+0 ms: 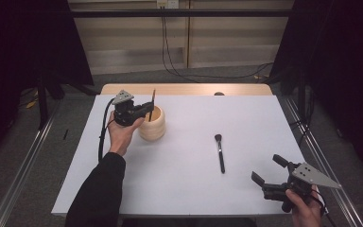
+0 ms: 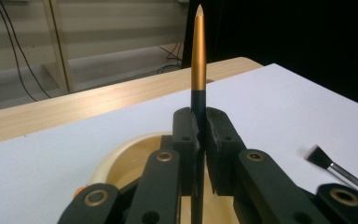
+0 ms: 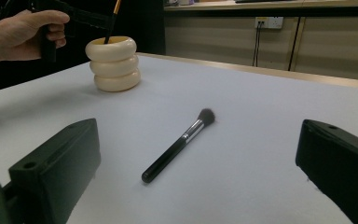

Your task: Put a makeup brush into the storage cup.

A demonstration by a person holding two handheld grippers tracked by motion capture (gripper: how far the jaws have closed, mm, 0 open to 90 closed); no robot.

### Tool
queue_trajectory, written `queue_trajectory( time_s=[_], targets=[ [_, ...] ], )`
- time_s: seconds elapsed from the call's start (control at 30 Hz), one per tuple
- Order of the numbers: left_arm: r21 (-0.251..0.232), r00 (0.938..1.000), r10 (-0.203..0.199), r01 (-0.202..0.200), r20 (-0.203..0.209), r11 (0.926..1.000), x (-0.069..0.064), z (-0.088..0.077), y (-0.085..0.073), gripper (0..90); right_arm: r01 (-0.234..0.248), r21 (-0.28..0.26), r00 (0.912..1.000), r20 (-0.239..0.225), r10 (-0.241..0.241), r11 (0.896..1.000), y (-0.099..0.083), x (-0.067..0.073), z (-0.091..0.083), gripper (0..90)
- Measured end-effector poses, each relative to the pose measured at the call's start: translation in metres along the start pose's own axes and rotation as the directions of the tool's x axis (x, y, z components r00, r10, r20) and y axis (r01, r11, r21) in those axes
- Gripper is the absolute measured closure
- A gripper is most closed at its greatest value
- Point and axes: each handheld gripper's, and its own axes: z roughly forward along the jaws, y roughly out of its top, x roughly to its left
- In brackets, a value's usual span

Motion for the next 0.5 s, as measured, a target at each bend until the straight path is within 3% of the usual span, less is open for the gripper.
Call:
queue_trajectory(
  time_s=[0.23,0.37,0.5],
  targets=[
    [-0.001,1.0000,-0.006,0.006,-0.006,1.0000,0.0036,-0.0003,-0.0005,81.0,0.001,0.000,1.0000,-0.002,-0.001,1.000,0.0001,0.0000,-0.0003,0.0],
    [0.003,0.9998,-0.008,0.008,-0.019,1.0000,0.0035,-0.0009,-0.0003,71.1,-0.001,0.001,1.0000,-0.003,0.001,1.000,0.0002,0.0001,-0.0001,0.0],
    [0.000,0.9995,-0.021,0.021,-0.022,0.9998,0.0027,-0.0006,0.0005,48.0,0.003,0.002,1.0000,-0.004,-0.003,1.000,0.0001,0.0001,-0.0004,0.0]
  ],
)
